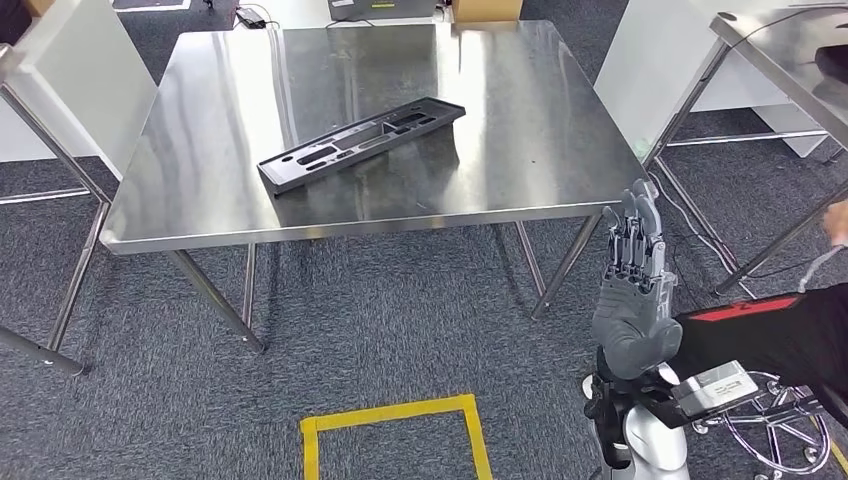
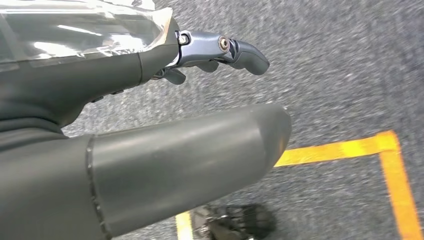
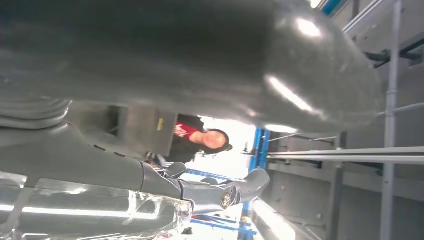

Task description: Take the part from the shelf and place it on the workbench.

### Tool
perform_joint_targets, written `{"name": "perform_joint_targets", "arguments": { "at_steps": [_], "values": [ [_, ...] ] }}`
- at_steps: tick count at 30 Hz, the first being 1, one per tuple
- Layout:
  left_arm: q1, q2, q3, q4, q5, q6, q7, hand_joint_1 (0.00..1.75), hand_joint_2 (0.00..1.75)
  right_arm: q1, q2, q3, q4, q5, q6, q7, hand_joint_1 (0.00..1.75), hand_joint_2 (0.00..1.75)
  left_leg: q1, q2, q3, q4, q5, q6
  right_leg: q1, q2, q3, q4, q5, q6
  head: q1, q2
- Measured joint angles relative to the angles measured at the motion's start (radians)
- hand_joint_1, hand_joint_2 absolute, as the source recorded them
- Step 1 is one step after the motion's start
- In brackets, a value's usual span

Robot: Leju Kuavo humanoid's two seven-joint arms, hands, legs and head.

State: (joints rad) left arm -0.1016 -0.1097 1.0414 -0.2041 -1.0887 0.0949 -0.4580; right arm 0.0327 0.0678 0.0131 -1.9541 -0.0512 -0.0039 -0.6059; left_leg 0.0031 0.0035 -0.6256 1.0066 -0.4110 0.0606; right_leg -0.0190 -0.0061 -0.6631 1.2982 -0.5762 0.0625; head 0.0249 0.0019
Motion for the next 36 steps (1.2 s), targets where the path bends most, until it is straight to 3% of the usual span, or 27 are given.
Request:
{"name": "perform_joint_targets", "arguments": {
  "at_steps": [2,4,5,6,8,9,11,12,13,14,15,17,19,20,21,23,24,25,26,28,29,30,31,32,33,34,36],
  "values": [
    [0.0,-0.002,0.0,0.0,0.0,-0.001,-0.001,0.0,0.0,-0.002,-0.006,0.004,0.013,0.005,-0.003,0.006,0.0,0.0,-0.001,0.0,-0.03,0.001,0.026,-0.005,0.002,0.0,0.094,-0.096,0.039,0.011,0.0,0.0],
    [0.0,-0.004,0.001,0.0,0.001,-0.004,-0.004,0.0,0.0,-0.008,-0.013,0.012,0.025,0.027,-0.011,0.041,0.0,0.0,-0.004,-0.001,-0.048,0.001,0.052,-0.014,0.011,0.001,0.207,-0.257,0.033,-0.001,0.0,0.0],
    [0.0,-0.004,0.001,0.0,0.001,-0.006,-0.005,0.0,0.0,-0.011,-0.018,0.017,0.036,0.048,-0.017,0.071,0.0,0.0,-0.004,-0.001,-0.052,-0.001,0.065,-0.019,0.015,0.002,0.24,-0.314,0.021,-0.01,-0.001,0.0],
    [0.0,-0.004,0.001,0.0,0.002,-0.008,-0.006,0.0,0.0,-0.013,-0.024,0.021,0.055,0.072,-0.023,0.105,0.0,0.0,-0.004,0.0,-0.054,-0.004,0.077,-0.025,0.02,0.003,0.252,-0.344,0.014,-0.019,-0.002,0.0],
    [0.003,0.0,0.001,0.0,0.002,-0.015,-0.011,0.0,0.0,-0.014,-0.038,0.029,0.125,0.128,-0.033,0.178,0.0,0.0,0.0,-0.001,-0.059,-0.01,0.088,-0.037,0.015,0.001,0.236,-0.348,0.031,-0.036,-0.004,0.0],
    [0.005,0.003,0.002,0.0,0.002,-0.021,-0.014,0.0,0.0,-0.013,-0.044,0.032,0.172,0.159,-0.041,0.213,0.0,0.0,0.003,-0.003,-0.066,0.002,0.065,-0.043,0.011,-0.001,0.226,-0.348,0.044,-0.047,-0.004,0.0],
    [0.011,0.009,0.002,0.0,0.001,-0.031,-0.021,0.0,0.0,-0.013,-0.054,0.035,0.297,0.235,-0.075,0.271,0.0,0.0,0.008,-0.006,-0.087,0.083,-0.04,-0.053,0.004,-0.006,0.2,-0.348,0.073,-0.063,-0.008,0.0],
    [0.013,0.011,0.002,0.0,0.0,-0.036,-0.023,0.0,0.0,-0.013,-0.058,0.032,0.376,0.275,-0.1,0.29,0.0,0.0,0.01,-0.006,-0.097,0.149,-0.095,-0.058,0.004,-0.008,0.186,-0.347,0.087,-0.067,-0.009,0.0],
    [0.015,0.014,0.002,0.0,-0.002,-0.039,-0.025,0.0,0.0,-0.014,-0.06,0.025,0.462,0.309,-0.124,0.301,0.0,0.0,0.011,-0.006,-0.104,0.215,-0.128,-0.063,0.005,-0.011,0.172,-0.345,0.099,-0.066,-0.011,0.0],
    [0.015,0.016,0.002,0.0,-0.003,-0.041,-0.027,0.0,0.0,-0.015,-0.062,0.015,0.549,0.334,-0.144,0.305,0.0,0.0,0.013,-0.006,-0.105,0.267,-0.13,-0.067,0.005,-0.013,0.157,-0.341,0.112,-0.063,-0.011,0.0],
    [0.016,0.018,0.002,0.0,-0.006,-0.041,-0.027,0.0,0.0,-0.018,-0.064,0.003,0.631,0.348,-0.158,0.305,0.0,0.0,0.016,-0.006,-0.094,0.292,-0.11,-0.07,0.005,-0.016,0.14,-0.334,0.121,-0.058,-0.011,0.0],
    [0.018,0.019,0.002,0.0,-0.015,-0.042,-0.03,0.0,0.0,-0.044,-0.069,-0.027,0.815,0.36,-0.173,0.294,0.0,0.0,0.026,-0.007,-0.021,0.24,-0.063,-0.076,0.002,-0.017,0.1,-0.311,0.136,-0.047,-0.011,0.0],
    [0.016,0.019,0.002,0.0,-0.027,-0.049,-0.034,0.0,0.0,-0.085,-0.078,-0.068,1.016,0.36,-0.179,0.3,0.0,0.0,0.029,-0.013,0.077,0.11,-0.087,-0.076,0.003,-0.015,0.065,-0.286,0.147,-0.033,-0.011,0.0],
    [0.013,0.019,0.001,0.0,-0.033,-0.055,-0.035,0.0,0.0,-0.102,-0.084,-0.091,1.109,0.355,-0.177,0.317,0.0,0.0,0.026,-0.017,0.103,0.063,-0.109,-0.071,0.005,-0.015,0.054,-0.279,0.153,-0.025,-0.011,0.0],
    [0.012,0.018,0.001,0.0,-0.039,-0.061,-0.034,0.0,0.0,-0.114,-0.089,-0.111,1.187,0.348,-0.174,0.337,0.0,0.0,0.019,-0.02,0.112,0.037,-0.122,-0.062,0.007,-0.015,0.046,-0.277,0.162,-0.017,-0.01,0.0],
    [0.013,0.018,0.0,0.0,-0.046,-0.07,-0.029,0.0,0.0,-0.126,-0.1,-0.146,1.32,0.339,-0.168,0.363,0.0,0.0,0.011,-0.017,0.093,0.026,-0.107,-0.034,0.006,-0.015,0.036,-0.279,0.179,0.0,-0.009,0.0],
    [0.014,0.017,0.0,0.0,-0.047,-0.072,-0.026,0.0,0.0,-0.128,-0.104,-0.159,1.372,0.337,-0.167,0.366,0.0,0.0,0.008,-0.014,0.08,0.022,-0.094,-0.021,0.005,-0.013,0.026,-0.272,0.169,0.002,-0.009,0.0],
    [0.014,0.018,0.0,-0.001,-0.049,-0.073,-0.025,0.0,0.0,-0.129,-0.108,-0.17,1.417,0.337,-0.165,0.369,0.0,0.0,0.008,-0.01,0.064,0.018,-0.078,-0.009,0.004,-0.01,0.011,-0.248,0.14,-0.001,-0.007,0.0],
    [0.013,0.018,0.0,-0.001,-0.05,-0.074,-0.024,0.0,0.0,-0.132,-0.11,-0.177,1.452,0.335,-0.163,0.377,0.0,0.0,0.007,-0.005,0.047,0.017,-0.063,-0.002,0.002,-0.007,-0.005,-0.206,0.093,-0.009,-0.004,0.0],
    [0.012,0.02,-0.001,-0.002,-0.051,-0.076,-0.022,0.0,0.0,-0.139,-0.112,-0.194,1.514,0.327,-0.159,0.416,0.0,0.0,0.004,0.0,0.011,0.018,-0.034,0.002,0.002,-0.004,-0.029,-0.085,-0.004,-0.019,0.001,0.0],
    [0.012,0.02,-0.001,-0.002,-0.052,-0.077,-0.02,0.0,0.0,-0.141,-0.113,-0.204,1.541,0.322,-0.156,0.447,0.0,0.0,0.003,0.002,-0.007,0.018,-0.019,0.003,0.003,-0.003,-0.029,-0.029,-0.026,-0.015,0.001,0.0],
    [0.012,0.02,-0.002,-0.002,-0.053,-0.079,-0.018,0.0,0.0,-0.141,-0.114,-0.214,1.569,0.317,-0.152,0.48,0.0,0.0,0.001,0.003,-0.024,0.019,-0.004,0.002,0.003,-0.001,-0.017,0.006,-0.026,-0.006,0.001,0.0],
    [0.011,0.02,-0.002,-0.002,-0.054,-0.081,-0.015,0.0,0.0,-0.137,-0.114,-0.222,1.593,0.316,-0.147,0.51,0.0,0.0,0.0,0.004,-0.041,0.02,0.011,0.0,0.004,0.0,0.01,0.011,-0.007,0.005,0.001,0.0],
    [0.011,0.02,-0.003,-0.002,-0.055,-0.082,-0.013,0.0,0.0,-0.132,-0.114,-0.229,1.614,0.32,-0.145,0.534,0.0,0.0,0.0,0.004,-0.059,0.021,0.026,-0.003,0.005,0.001,0.052,-0.018,0.02,0.014,0.002,0.0],
    [0.011,0.02,-0.004,-0.002,-0.056,-0.083,-0.011,0.0,0.0,-0.126,-0.113,-0.232,1.632,0.326,-0.142,0.554,0.0,0.0,0.0,0.004,-0.074,0.022,0.041,-0.007,0.005,0.001,0.113,-0.083,0.032,0.016,0.002,0.0],
    [0.01,0.02,-0.004,-0.002,-0.058,-0.083,-0.009,0.0,0.0,-0.122,-0.112,-0.234,1.647,0.334,-0.141,0.571,0.0,0.0,-0.002,0.004,-0.085,0.022,0.055,-0.012,0.009,0.002,0.181,-0.173,0.023,0.01,0.002,0.0],
    [0.008,0.022,-0.005,-0.002,-0.063,-0.083,-0.007,0.0,0.0,-0.114,-0.107,-0.234,1.672,0.355,-0.137,0.599,0.0,0.0,-0.003,0.007,-0.09,0.017,0.08,-0.025,0.018,0.003,0.265,-0.309,-0.015,-0.015,-0.002,0.0]
  ]
}}
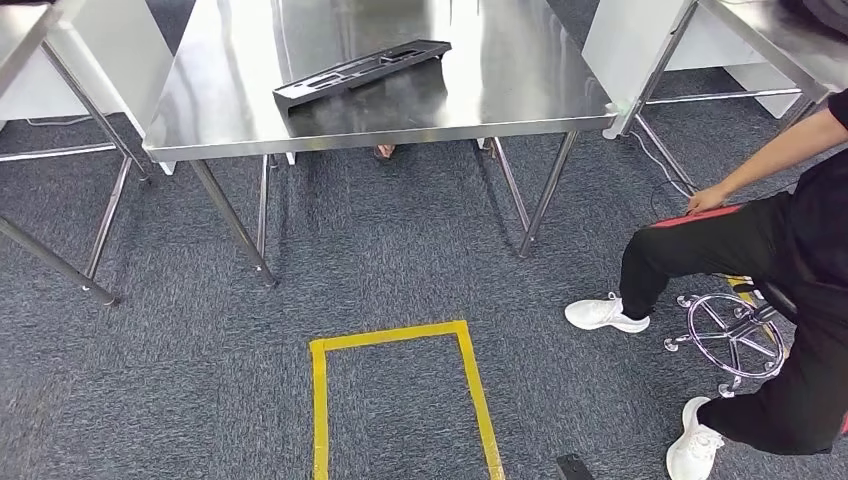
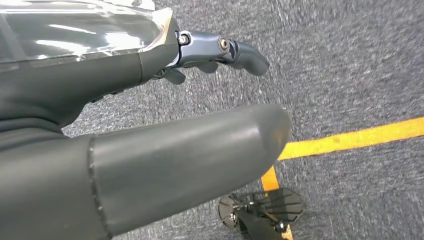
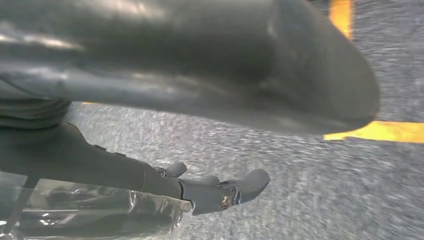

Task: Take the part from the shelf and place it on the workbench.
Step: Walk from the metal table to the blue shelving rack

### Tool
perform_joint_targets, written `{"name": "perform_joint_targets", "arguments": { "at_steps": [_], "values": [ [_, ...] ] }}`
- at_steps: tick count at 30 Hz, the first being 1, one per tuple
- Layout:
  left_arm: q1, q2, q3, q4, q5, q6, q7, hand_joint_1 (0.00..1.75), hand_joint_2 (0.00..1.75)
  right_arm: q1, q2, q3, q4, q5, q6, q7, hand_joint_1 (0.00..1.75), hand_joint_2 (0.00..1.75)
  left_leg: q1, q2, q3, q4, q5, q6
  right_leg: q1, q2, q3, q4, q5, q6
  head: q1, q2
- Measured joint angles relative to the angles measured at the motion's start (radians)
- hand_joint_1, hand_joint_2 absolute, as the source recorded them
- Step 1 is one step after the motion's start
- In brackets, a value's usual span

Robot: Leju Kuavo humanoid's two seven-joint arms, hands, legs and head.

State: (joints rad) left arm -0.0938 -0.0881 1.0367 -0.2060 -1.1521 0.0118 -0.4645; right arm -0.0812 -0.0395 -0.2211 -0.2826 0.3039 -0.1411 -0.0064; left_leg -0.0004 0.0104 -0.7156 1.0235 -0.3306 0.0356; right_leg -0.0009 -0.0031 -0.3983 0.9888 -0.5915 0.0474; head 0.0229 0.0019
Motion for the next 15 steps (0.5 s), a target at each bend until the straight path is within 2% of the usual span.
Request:
{"name": "perform_joint_targets", "arguments": {
  "at_steps": [1,2,3,4,5,7,8,9,10,11,12,13,14,15],
  "values": [
    [-0.001,0.001,0.0,0.0,-0.003,0.0,0.001,0.0,0.0,0.005,0.003,0.001,0.012,0.014,0.004,0.016,0.0,0.0,0.0,0.002,0.002,-0.007,0.013,-0.007,0.006,0.001,0.009,-0.028,-0.008,-0.013,-0.002,0.0],
    [-0.001,0.002,-0.001,0.0,-0.005,-0.001,0.003,0.0,0.0,0.01,0.006,0.003,0.024,0.029,0.01,0.035,0.0,0.0,0.003,0.003,0.004,-0.015,0.024,-0.013,0.004,0.0,-0.001,-0.028,0.001,-0.024,-0.005,0.0],
    [-0.001,0.004,-0.002,0.0,-0.007,-0.001,0.004,0.0,0.0,0.015,0.009,0.005,0.034,0.041,0.015,0.054,0.0,0.0,0.006,0.002,0.001,-0.015,0.02,-0.019,0.001,-0.002,-0.009,-0.028,0.013,-0.034,-0.006,0.0],
    [-0.001,0.005,-0.002,0.0,-0.009,-0.002,0.006,0.0,0.0,0.021,0.012,0.009,0.042,0.051,0.02,0.071,0.0,0.0,0.008,0.0,-0.006,-0.002,-0.01,-0.025,-0.003,-0.005,-0.02,-0.027,0.028,-0.045,-0.007,0.0],
    [0.0,0.005,-0.003,0.0,-0.009,-0.002,0.007,0.0,0.0,0.025,0.015,0.012,0.049,0.058,0.024,0.083,0.0,0.0,0.011,-0.002,-0.016,0.034,-0.063,-0.03,-0.008,-0.007,-0.035,-0.028,0.044,-0.055,-0.007,0.0],
    [0.0,0.005,-0.004,0.0,-0.01,-0.002,0.008,0.0,0.0,0.031,0.018,0.015,0.057,0.063,0.027,0.095,0.0,0.0,0.013,-0.006,-0.037,0.163,-0.188,-0.039,-0.008,-0.009,-0.068,-0.026,0.074,-0.066,-0.008,0.0],
    [0.0,0.005,-0.005,0.0,-0.01,-0.002,0.008,0.0,0.0,0.032,0.019,0.017,0.061,0.064,0.028,0.098,0.0,0.0,0.013,-0.008,-0.041,0.231,-0.221,-0.044,-0.007,-0.01,-0.084,-0.024,0.088,-0.066,-0.008,0.0],
    [-0.001,0.005,-0.005,0.0,-0.01,-0.002,0.008,0.0,0.0,0.033,0.02,0.019,0.065,0.065,0.029,0.1,0.0,0.0,0.014,-0.009,-0.037,0.281,-0.228,-0.047,-0.006,-0.01,-0.1,-0.021,0.101,-0.064,-0.009,0.0],
    [-0.001,0.005,-0.005,0.0,-0.01,-0.002,0.008,0.0,0.0,0.034,0.02,0.021,0.068,0.065,0.03,0.101,0.0,0.0,0.015,-0.009,-0.02,0.302,-0.213,-0.048,-0.005,-0.01,-0.117,-0.016,0.112,-0.062,-0.009,0.0],
    [-0.002,0.005,-0.005,0.0,-0.01,-0.002,0.008,0.0,0.0,0.035,0.02,0.022,0.07,0.065,0.03,0.102,0.0,0.0,0.016,-0.009,0.015,0.286,-0.188,-0.047,-0.006,-0.01,-0.135,-0.01,0.122,-0.058,-0.009,0.0],
    [-0.003,0.005,-0.005,0.0,-0.011,-0.002,0.008,0.0,0.0,0.035,0.02,0.023,0.072,0.065,0.03,0.102,0.0,0.0,0.017,-0.009,0.065,0.24,-0.167,-0.045,-0.006,-0.01,-0.152,-0.002,0.13,-0.055,-0.009,0.0],
    [-0.005,0.006,-0.005,0.0,-0.011,-0.002,0.008,0.0,0.0,0.036,0.02,0.024,0.073,0.065,0.03,0.104,0.0,0.0,0.018,-0.01,0.129,0.165,-0.169,-0.042,-0.005,-0.009,-0.167,0.006,0.138,-0.05,-0.009,0.0],
    [-0.009,0.006,-0.005,0.0,-0.011,-0.001,0.008,0.0,0.0,0.036,0.021,0.025,0.074,0.067,0.03,0.106,0.0,0.0,0.017,-0.011,0.189,0.085,-0.183,-0.036,-0.003,-0.009,-0.178,0.014,0.144,-0.044,-0.009,0.0],
    [-0.011,0.006,-0.005,0.0,-0.012,-0.001,0.007,0.0,0.0,0.036,0.022,0.025,0.075,0.069,0.03,0.108,0.0,0.0,0.015,-0.013,0.23,0.025,-0.201,-0.031,-0.002,-0.01,-0.185,0.019,0.151,-0.038,-0.008,0.0]
  ]
}}
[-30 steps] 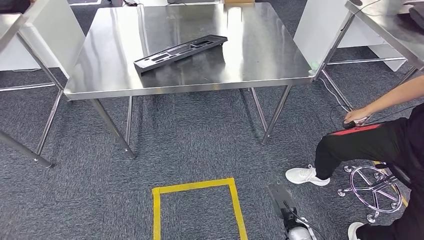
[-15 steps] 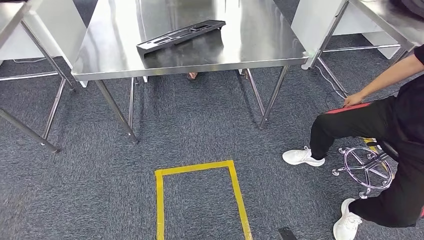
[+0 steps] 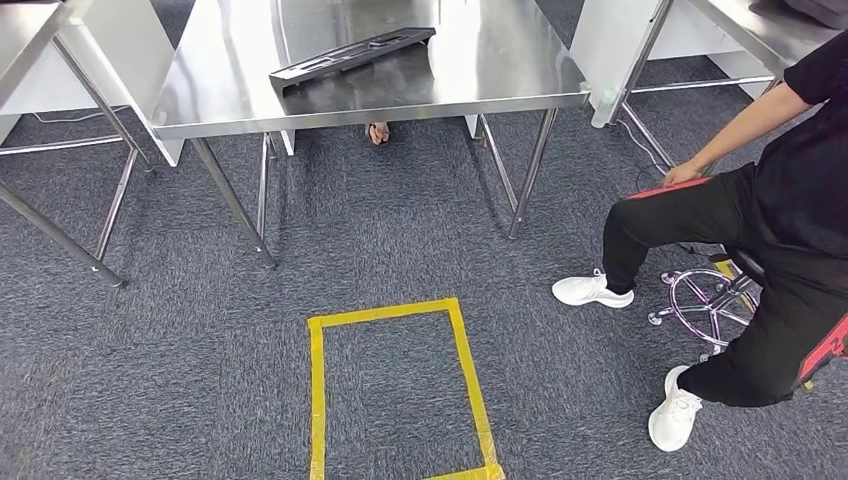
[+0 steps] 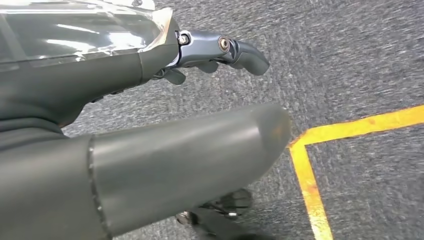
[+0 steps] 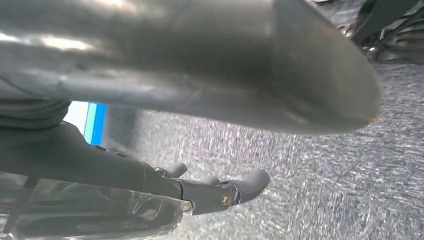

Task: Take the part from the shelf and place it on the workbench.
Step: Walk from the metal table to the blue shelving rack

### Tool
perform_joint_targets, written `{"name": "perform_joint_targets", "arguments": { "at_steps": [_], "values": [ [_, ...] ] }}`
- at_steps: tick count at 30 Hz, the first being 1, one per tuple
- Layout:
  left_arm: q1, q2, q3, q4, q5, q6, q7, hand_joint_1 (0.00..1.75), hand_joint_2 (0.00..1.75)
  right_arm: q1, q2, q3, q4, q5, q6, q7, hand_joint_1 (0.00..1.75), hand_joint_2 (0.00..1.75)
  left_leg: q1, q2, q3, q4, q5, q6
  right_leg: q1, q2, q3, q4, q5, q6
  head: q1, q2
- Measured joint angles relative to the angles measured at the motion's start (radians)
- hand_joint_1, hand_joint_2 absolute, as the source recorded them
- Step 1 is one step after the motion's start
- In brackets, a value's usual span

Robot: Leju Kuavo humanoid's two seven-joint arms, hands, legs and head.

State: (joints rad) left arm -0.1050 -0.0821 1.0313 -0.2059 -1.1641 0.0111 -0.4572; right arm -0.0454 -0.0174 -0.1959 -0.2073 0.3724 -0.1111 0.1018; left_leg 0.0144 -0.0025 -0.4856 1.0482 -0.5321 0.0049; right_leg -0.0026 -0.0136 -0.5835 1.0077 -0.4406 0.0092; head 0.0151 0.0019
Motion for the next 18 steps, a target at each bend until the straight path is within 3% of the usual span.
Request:
{"name": "perform_joint_targets", "arguments": {
  "at_steps": [1,3,4,6,8,9,10,11,12,13,14,16,18],
  "values": [
    [-0.002,0.0,0.0,0.0,-0.001,0.001,0.0,0.0,0.0,0.0,0.001,0.001,0.001,0.002,0.0,0.002,0.0,0.0,-0.004,-0.001,0.023,-0.039,-0.016,0.007,0.0,-0.001,-0.005,0.002,0.008,0.007,0.0,0.0],
    [-0.001,-0.001,0.0,0.0,-0.005,0.002,0.0,0.0,0.0,0.001,0.002,0.002,0.004,0.005,-0.002,0.005,0.0,0.0,-0.008,0.003,0.012,-0.055,-0.003,0.025,0.0,-0.002,-0.014,0.003,0.022,0.02,0.0,0.0],
    [-0.002,-0.002,-0.001,0.001,-0.007,0.002,0.001,0.0,0.0,0.002,0.002,0.002,0.006,0.007,-0.003,0.007,0.0,0.0,-0.008,0.005,0.0,-0.059,0.011,0.035,0.0,-0.001,-0.023,0.013,0.011,0.021,-0.001,0.0],
    [-0.003,-0.002,-0.002,0.001,-0.009,0.002,0.003,0.0,0.0,0.004,0.004,0.004,0.009,0.012,-0.004,0.012,0.0,0.0,-0.005,0.011,-0.032,-0.066,0.045,0.051,-0.002,0.004,-0.052,0.085,-0.064,0.012,0.002,0.0],
    [-0.004,0.0,-0.006,0.001,-0.01,0.001,0.005,0.0,0.0,0.004,0.005,0.005,0.01,0.015,-0.004,0.015,0.0,0.0,-0.005,0.013,-0.073,-0.066,0.078,0.055,-0.008,0.008,-0.082,0.207,-0.153,0.009,0.007,0.0],
    [-0.004,0.0,-0.009,0.001,-0.01,0.0,0.005,0.0,0.0,0.004,0.004,0.005,0.01,0.016,-0.005,0.015,0.0,0.0,-0.005,0.014,-0.092,-0.065,0.094,0.053,-0.012,0.009,-0.086,0.258,-0.171,0.017,0.007,0.0],
    [-0.004,0.0,-0.011,0.001,-0.011,-0.001,0.006,0.0,0.0,0.003,0.002,0.005,0.01,0.017,-0.005,0.015,0.0,0.0,-0.004,0.016,-0.112,-0.064,0.111,0.049,-0.016,0.009,-0.074,0.282,-0.165,0.031,0.007,0.0],
    [-0.004,0.0,-0.013,0.001,-0.011,-0.002,0.007,0.0,0.0,0.003,0.001,0.005,0.01,0.018,-0.006,0.014,0.0,0.0,-0.002,0.018,-0.132,-0.063,0.127,0.044,-0.021,0.009,-0.045,0.271,-0.142,0.047,0.008,0.0],
    [-0.004,0.0,-0.015,0.001,-0.012,-0.002,0.008,0.0,0.0,0.002,0.0,0.005,0.01,0.02,-0.008,0.013,0.0,0.0,0.0,0.018,-0.15,-0.061,0.143,0.038,-0.026,0.009,0.001,0.228,-0.118,0.061,0.008,0.0],
    [-0.004,0.0,-0.016,0.001,-0.012,-0.002,0.008,0.0,0.0,0.001,-0.001,0.005,0.01,0.021,-0.009,0.011,0.0,0.0,0.0,0.018,-0.168,-0.059,0.158,0.031,-0.031,0.009,0.063,0.155,-0.105,0.07,0.009,0.0],
    [-0.005,0.0,-0.017,0.001,-0.012,-0.001,0.008,0.0,0.0,0.0,-0.002,0.006,0.01,0.022,-0.011,0.009,0.0,0.0,0.0,0.018,-0.182,-0.056,0.17,0.023,-0.03,0.011,0.127,0.068,-0.113,0.069,0.01,0.0],
    [-0.006,0.001,-0.018,0.001,-0.012,0.004,0.006,0.0,0.0,-0.003,-0.003,0.006,0.009,0.025,-0.013,0.004,0.0,0.0,-0.002,0.017,-0.194,-0.056,0.192,0.006,-0.025,0.014,0.196,-0.045,-0.144,0.051,0.008,0.0],
    [-0.003,0.002,-0.018,0.001,-0.012,0.009,0.002,0.0,0.0,-0.002,-0.002,0.006,0.01,0.029,-0.015,0.0,0.0,0.0,0.005,0.017,-0.194,-0.063,0.208,-0.01,-0.024,0.014,0.19,-0.058,-0.144,0.026,0.004,0.0]
  ]
}}
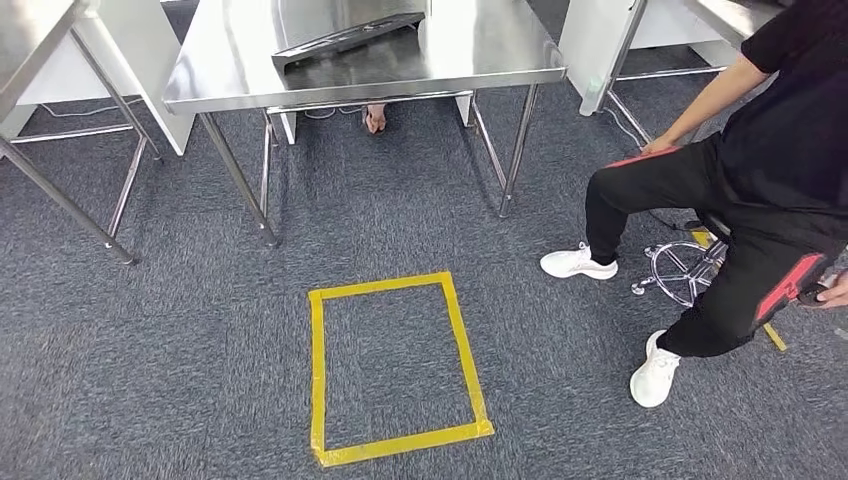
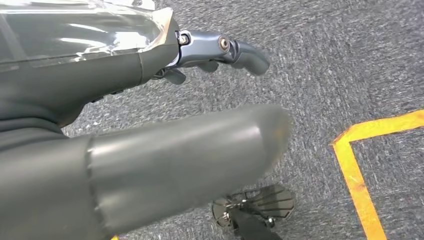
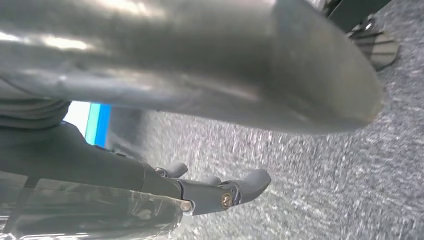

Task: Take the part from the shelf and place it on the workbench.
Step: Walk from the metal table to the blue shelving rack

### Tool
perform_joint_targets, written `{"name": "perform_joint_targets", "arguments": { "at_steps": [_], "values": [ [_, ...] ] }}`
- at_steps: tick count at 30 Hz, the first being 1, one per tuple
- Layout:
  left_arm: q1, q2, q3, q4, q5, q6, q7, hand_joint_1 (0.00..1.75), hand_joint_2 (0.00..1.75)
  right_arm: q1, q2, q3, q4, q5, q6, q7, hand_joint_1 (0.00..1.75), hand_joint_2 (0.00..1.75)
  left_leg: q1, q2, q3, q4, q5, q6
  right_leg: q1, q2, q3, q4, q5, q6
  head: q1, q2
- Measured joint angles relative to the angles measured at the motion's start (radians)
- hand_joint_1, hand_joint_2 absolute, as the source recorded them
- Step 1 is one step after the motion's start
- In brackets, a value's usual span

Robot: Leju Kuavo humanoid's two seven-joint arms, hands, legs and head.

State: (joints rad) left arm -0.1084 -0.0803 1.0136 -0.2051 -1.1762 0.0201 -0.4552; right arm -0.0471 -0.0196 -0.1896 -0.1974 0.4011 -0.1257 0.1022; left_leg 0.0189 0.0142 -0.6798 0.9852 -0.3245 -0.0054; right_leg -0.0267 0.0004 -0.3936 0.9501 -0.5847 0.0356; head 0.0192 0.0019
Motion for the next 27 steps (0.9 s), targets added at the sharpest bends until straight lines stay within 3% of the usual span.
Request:
{"name": "perform_joint_targets", "arguments": {
  "at_steps": [1,3,5,6,8,13,16,17,19,27],
  "values": [
    [0.002,0.001,0.0,0.0,0.0,0.002,-0.001,0.0,0.0,0.001,0.0,0.0,0.0,0.002,0.0,-0.001,0.0,0.0,0.005,-0.001,-0.003,0.005,-0.012,-0.006,-0.001,-0.002,-0.006,0.002,0.01,-0.011,-0.001,0.0],
    [0.006,0.002,0.0,0.0,0.002,0.002,-0.002,0.0,0.0,0.003,0.001,0.0,0.001,0.004,0.0,-0.003,0.0,0.0,0.01,-0.005,-0.024,0.071,-0.096,-0.013,-0.004,-0.007,-0.023,0.002,0.033,-0.031,-0.003,0.0],
    [0.006,0.003,0.0,0.0,0.002,0.004,-0.001,0.0,0.0,0.003,0.001,0.0,0.001,0.006,0.0,-0.004,0.0,0.0,0.011,-0.007,-0.054,0.206,-0.201,-0.017,0.002,-0.01,-0.045,0.003,0.053,-0.041,-0.005,0.0],
    [0.006,0.003,0.0,0.0,0.002,0.005,0.0,0.0,0.0,0.004,0.001,0.0,0.001,0.007,0.0,-0.005,0.0,0.0,0.01,-0.008,-0.062,0.265,-0.225,-0.018,0.005,-0.01,-0.056,0.004,0.061,-0.041,-0.005,0.0],
    [0.008,0.004,0.0,0.0,0.002,0.008,0.002,0.0,0.0,0.006,0.001,0.0,0.002,0.008,0.0,-0.006,0.0,0.0,0.01,-0.009,-0.042,0.303,-0.221,-0.016,0.01,-0.01,-0.072,0.006,0.073,-0.038,-0.005,0.0],
    [0.008,0.004,0.0,0.0,0.002,0.011,0.004,0.0,0.0,0.009,0.001,0.0,0.002,0.009,0.0,-0.006,0.0,0.0,0.01,-0.009,0.007,0.254,-0.197,-0.012,0.011,-0.01,-0.079,0.007,0.078,-0.035,-0.005,0.0],
    [0.008,0.005,0.0,0.0,0.002,0.016,0.004,0.0,0.0,0.008,0.004,0.0,0.002,0.008,0.0,-0.008,0.0,0.0,0.0,-0.012,0.144,0.055,-0.169,0.009,0.018,-0.011,-0.088,0.013,0.088,-0.023,-0.002,0.0],
    [0.008,0.004,0.0,0.0,0.002,0.018,0.004,0.0,0.0,0.008,0.005,0.0,0.002,0.007,0.0,-0.008,0.0,0.0,-0.007,-0.013,0.172,0.006,-0.164,0.016,0.021,-0.011,-0.095,0.016,0.091,-0.017,0.0,0.0],
    [0.008,0.003,0.0,0.0,0.001,0.022,0.005,0.0,0.0,0.008,0.006,0.0,0.003,0.005,0.0,-0.009,0.0,0.0,-0.019,-0.012,0.168,-0.005,-0.158,0.022,0.023,-0.011,-0.11,0.019,0.097,-0.008,0.002,0.0],
    [0.008,0.003,0.0,0.0,-0.005,0.022,0.016,0.0,0.0,0.009,0.007,-0.001,0.004,-0.002,0.0,-0.006,0.0,0.0,-0.033,-0.012,0.151,0.005,-0.152,0.043,0.004,-0.01,-0.12,0.014,0.114,0.017,0.002,0.0]
  ]
}}
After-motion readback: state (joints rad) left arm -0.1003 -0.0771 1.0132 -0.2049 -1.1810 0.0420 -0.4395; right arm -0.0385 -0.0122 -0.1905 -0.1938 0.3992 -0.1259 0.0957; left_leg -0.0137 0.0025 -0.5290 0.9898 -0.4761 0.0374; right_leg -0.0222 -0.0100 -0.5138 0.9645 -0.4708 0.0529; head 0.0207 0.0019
